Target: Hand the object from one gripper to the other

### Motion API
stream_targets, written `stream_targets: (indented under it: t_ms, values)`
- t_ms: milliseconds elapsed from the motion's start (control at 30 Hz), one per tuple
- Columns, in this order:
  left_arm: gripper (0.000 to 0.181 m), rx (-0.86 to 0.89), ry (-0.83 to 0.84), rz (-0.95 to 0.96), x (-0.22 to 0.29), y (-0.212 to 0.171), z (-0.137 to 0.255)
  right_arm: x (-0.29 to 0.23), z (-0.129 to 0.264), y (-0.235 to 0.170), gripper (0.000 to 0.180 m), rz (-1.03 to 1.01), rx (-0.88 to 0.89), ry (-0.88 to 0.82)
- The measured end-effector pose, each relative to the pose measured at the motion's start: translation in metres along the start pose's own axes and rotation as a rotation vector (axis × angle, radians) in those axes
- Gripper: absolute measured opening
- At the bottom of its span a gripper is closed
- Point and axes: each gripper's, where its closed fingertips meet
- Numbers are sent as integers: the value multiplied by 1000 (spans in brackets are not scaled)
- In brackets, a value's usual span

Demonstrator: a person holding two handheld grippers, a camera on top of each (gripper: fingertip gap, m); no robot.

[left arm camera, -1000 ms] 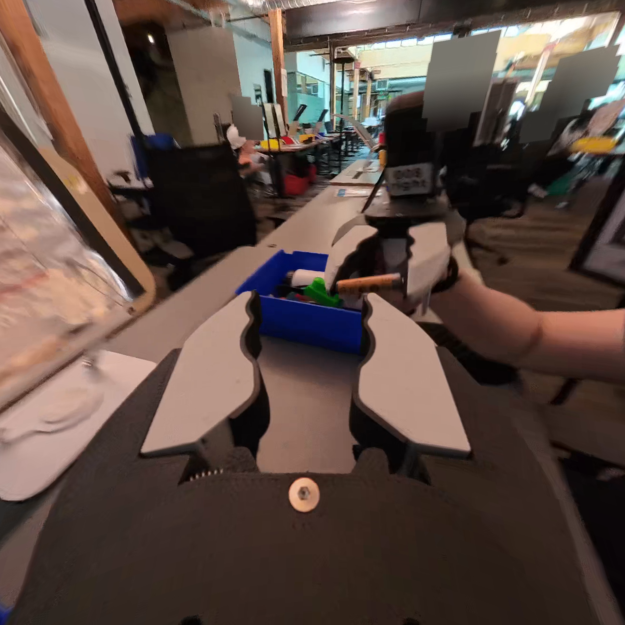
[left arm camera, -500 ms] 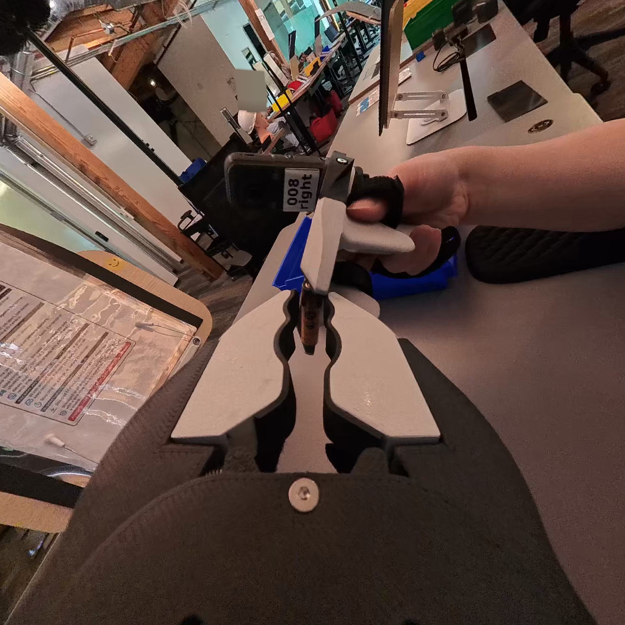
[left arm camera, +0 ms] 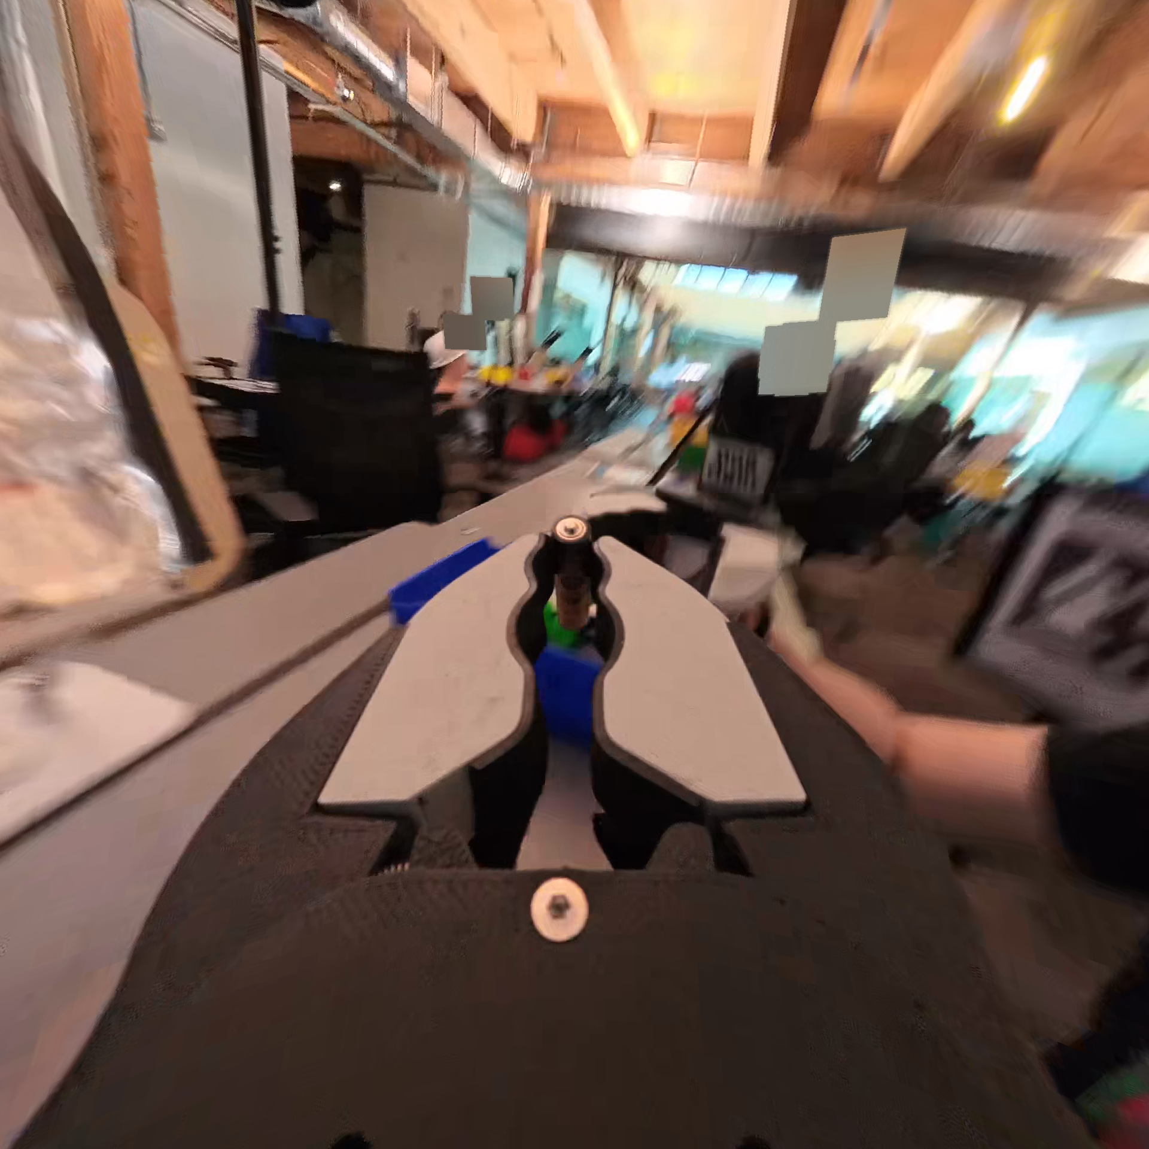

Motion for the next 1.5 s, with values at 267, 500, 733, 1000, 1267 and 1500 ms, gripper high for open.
stream_targets:
  t_ms: [267, 500, 733, 1000, 1267, 1500]
  values:
    - [10, 295, -68, 349, 2, -2, -11, -17, -2, 9, 35, 622, 135, -328]
    - [10, 363, -139, 469, 24, -4, -20, -16, -5, 2, 22, 767, 109, -403]
    - [10, 381, -194, 478, 36, 0, -22, -21, 1, 9, 11, 677, 97, -303]
    - [31, 61, -309, -243, 73, -10, -21, -32, 49, -41, 11, 387, -577, 53]
    - [46, -422, -384, -828, 111, -100, -28, -57, 107, -92, 12, 16, -973, 336]
    - [41, -646, -319, -844, 115, -149, -48, -44, 114, -103, 12, -220, -1047, 313]
Point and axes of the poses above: each gripper's, where its closed fingertips meet, z back along the fingers, y out of its top, x = y × z across the jaws, and after that the axes turned 11 degrees about -z, right-handed
